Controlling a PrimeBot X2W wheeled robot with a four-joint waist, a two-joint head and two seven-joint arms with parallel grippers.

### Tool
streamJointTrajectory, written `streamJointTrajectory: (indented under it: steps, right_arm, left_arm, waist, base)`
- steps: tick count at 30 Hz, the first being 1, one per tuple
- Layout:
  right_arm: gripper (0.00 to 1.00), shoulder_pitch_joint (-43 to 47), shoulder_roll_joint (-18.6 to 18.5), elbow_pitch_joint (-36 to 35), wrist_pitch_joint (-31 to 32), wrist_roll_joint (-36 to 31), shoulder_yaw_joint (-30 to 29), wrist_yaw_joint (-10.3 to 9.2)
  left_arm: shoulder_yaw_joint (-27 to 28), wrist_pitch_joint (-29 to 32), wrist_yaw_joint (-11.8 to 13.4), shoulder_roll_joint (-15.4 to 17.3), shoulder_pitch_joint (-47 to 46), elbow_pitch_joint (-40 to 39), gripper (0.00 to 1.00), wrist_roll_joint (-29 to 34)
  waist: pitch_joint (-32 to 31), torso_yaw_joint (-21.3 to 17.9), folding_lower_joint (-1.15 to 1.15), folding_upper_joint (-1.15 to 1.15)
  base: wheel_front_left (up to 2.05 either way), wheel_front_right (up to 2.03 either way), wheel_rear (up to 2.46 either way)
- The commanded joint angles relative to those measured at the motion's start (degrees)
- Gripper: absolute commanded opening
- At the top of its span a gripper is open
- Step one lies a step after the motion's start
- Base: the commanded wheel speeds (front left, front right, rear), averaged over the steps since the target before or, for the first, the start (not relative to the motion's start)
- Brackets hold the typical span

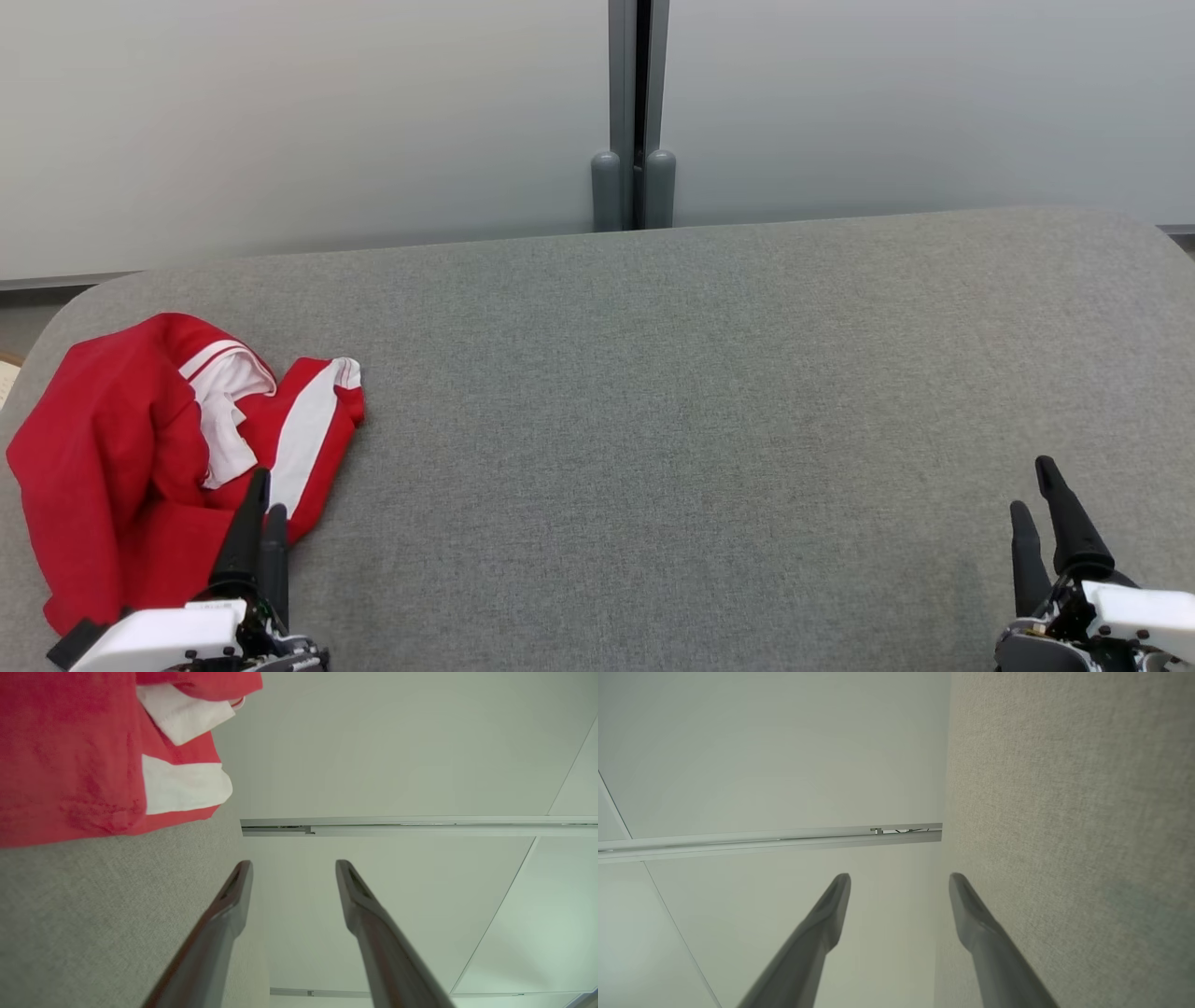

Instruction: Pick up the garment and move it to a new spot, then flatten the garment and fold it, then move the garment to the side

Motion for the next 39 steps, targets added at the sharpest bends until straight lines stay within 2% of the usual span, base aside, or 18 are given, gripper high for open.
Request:
streamJointTrajectory:
  steps: [1, 10, 18, 23, 31, 37, 39]
  right_arm:
    - [1.00, -0.1, 0.0, -0.4, -0.3, -0.2, 0.2, 0.00]
    - [1.00, -0.2, -0.2, -2.4, -2.9, -3.0, 1.7, 0.00]
    - [1.00, -1.0, -0.3, -3.8, -5.1, -9.6, 1.4, 0.00]
    - [1.00, -1.9, -0.3, -6.2, -6.3, -16.4, 0.7, 0.00]
    - [1.00, -3.6, -0.5, -12.1, -8.1, -31.2, 1.4, 0.01]
    - [1.00, -4.3, -2.2, -15.6, -9.4, -41.3, 4.5, 0.01]
    - [1.00, -4.5, -2.4, -16.3, -9.6, -42.7, 4.9, 0.01]
  left_arm:
    - [-0.2, -0.3, 0.0, 0.0, -0.1, -0.3, 1.00, 0.1]
    - [-1.2, -2.9, 0.0, 0.2, 0.0, -2.6, 1.00, 1.4]
    - [-0.6, -5.0, 0.0, 0.3, -0.3, -4.9, 1.00, 4.4]
    - [0.7, -6.3, 0.0, 0.4, -0.9, -6.7, 1.00, 7.0]
    - [1.8, -8.1, 0.0, 0.4, -2.5, -9.6, 1.00, 12.9]
    - [1.3, -9.4, 0.0, 0.5, -3.2, -12.4, 1.00, 18.8]
    - [1.0, -9.6, 0.0, 0.5, -3.1, -12.6, 1.00, 19.9]
  waist:
    - [0.0, 0.0, 0.00, 0.00]
    - [0.1, -0.1, 0.00, 0.00]
    - [0.3, -0.1, 0.00, 0.00]
    - [0.5, -0.1, 0.00, 0.00]
    - [0.9, -0.2, 0.00, 0.00]
    - [1.3, -0.1, 0.00, 0.00]
    - [1.4, -0.1, 0.00, 0.00]
  base:
    - [0.00, 0.00, 0.00]
    - [0.00, 0.00, 0.00]
    - [0.00, 0.00, 0.00]
    - [0.00, 0.00, 0.00]
    - [0.00, 0.00, 0.00]
    - [0.00, 0.00, 0.00]
    - [0.00, 0.00, 0.00]
